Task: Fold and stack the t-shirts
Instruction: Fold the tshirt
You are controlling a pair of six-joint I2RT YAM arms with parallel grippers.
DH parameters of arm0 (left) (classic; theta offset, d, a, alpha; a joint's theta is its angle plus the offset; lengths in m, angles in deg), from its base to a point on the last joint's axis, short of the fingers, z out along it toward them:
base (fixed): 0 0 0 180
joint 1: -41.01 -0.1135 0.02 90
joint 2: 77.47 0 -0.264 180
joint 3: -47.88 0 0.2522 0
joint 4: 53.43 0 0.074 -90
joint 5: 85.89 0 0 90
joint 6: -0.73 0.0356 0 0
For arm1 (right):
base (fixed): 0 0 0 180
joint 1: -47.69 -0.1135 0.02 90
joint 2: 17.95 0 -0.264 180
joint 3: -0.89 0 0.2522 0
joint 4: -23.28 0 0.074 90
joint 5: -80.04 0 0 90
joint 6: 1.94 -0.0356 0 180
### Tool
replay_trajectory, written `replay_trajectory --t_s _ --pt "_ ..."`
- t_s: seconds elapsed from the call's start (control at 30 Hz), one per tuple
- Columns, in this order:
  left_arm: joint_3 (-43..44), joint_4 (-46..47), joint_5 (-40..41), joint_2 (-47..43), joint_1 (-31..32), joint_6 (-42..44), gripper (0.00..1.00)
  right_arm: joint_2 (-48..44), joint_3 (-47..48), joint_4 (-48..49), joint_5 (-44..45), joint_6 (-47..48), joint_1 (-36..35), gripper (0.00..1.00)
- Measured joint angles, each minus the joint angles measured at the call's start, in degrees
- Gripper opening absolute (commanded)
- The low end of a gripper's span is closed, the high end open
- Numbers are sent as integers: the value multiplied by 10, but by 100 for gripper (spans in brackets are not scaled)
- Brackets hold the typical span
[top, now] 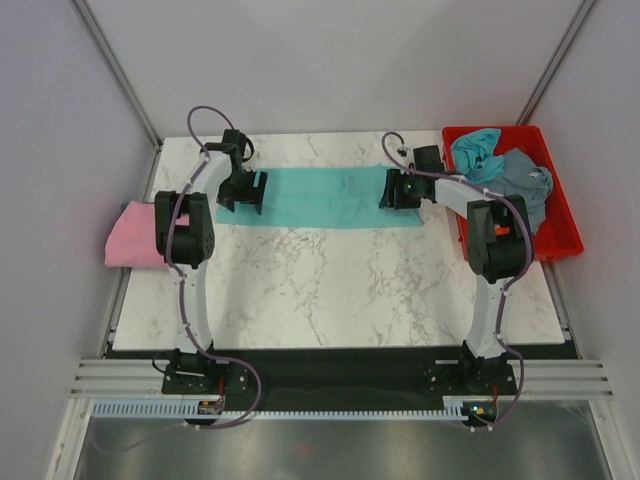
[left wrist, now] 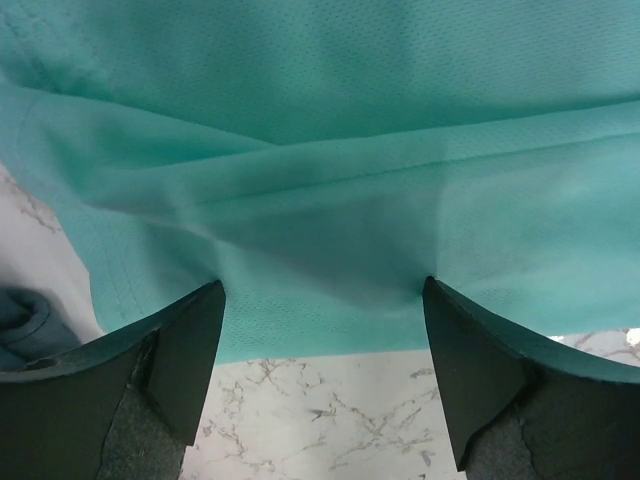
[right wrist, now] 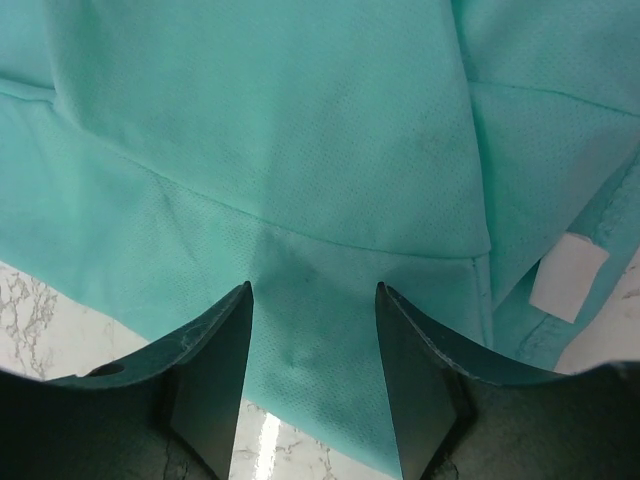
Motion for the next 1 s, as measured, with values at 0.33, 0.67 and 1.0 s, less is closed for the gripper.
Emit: replay_trajectory --t_s 0.33,0.67,1.0 --pt "-6 2 20 19 4 1 82 75 92 -10 -30 -35 23 62" --pt "-161 16 25 -73 74 0 82 191 277 -20 -14 -33 20 64" --pt "-247 5 25 -144 154 1 84 245 365 -6 18 -34 -1 67"
